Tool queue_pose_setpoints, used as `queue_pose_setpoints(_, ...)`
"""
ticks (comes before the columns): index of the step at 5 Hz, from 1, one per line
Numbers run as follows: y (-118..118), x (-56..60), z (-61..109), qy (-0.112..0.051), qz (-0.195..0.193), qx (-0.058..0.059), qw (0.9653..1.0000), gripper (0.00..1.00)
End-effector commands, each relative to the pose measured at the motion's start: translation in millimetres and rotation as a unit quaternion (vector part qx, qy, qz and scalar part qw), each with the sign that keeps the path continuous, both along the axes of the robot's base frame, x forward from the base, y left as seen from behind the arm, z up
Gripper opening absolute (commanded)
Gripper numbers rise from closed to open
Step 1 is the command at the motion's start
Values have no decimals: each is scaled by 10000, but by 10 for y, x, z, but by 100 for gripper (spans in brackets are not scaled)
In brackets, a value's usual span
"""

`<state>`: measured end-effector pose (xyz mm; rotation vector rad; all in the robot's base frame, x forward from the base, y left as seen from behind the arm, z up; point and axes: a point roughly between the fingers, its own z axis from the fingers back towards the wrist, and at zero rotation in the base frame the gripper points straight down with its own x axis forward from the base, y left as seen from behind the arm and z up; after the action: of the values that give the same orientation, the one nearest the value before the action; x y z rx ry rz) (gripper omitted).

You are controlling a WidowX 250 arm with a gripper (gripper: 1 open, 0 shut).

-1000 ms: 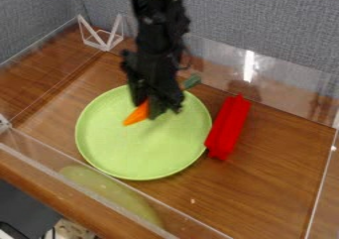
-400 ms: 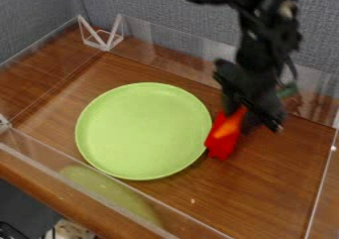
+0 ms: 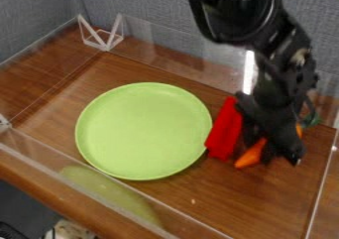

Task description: Put the carrot on the right side

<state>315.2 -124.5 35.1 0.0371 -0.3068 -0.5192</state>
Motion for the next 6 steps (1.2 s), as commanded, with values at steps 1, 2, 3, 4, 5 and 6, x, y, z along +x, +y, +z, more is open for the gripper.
queue_pose_setpoints(1, -37, 15, 58, -223, -71, -109, 9997, 0)
queue_pose_setpoints(2, -36, 0, 90, -265, -33, -120, 9996, 0)
queue_pose_setpoints(3, -33, -15, 119, -293, 11, -122, 9995, 0)
queue_pose_setpoints(4, -30, -23, 140, -312, 48, -128, 9994, 0)
queue_pose_setpoints(5, -32, -27, 155, -334, 76, -138, 9993, 0)
queue_pose_setpoints(6, -33, -27, 167, -352, 88, -153, 9992, 0)
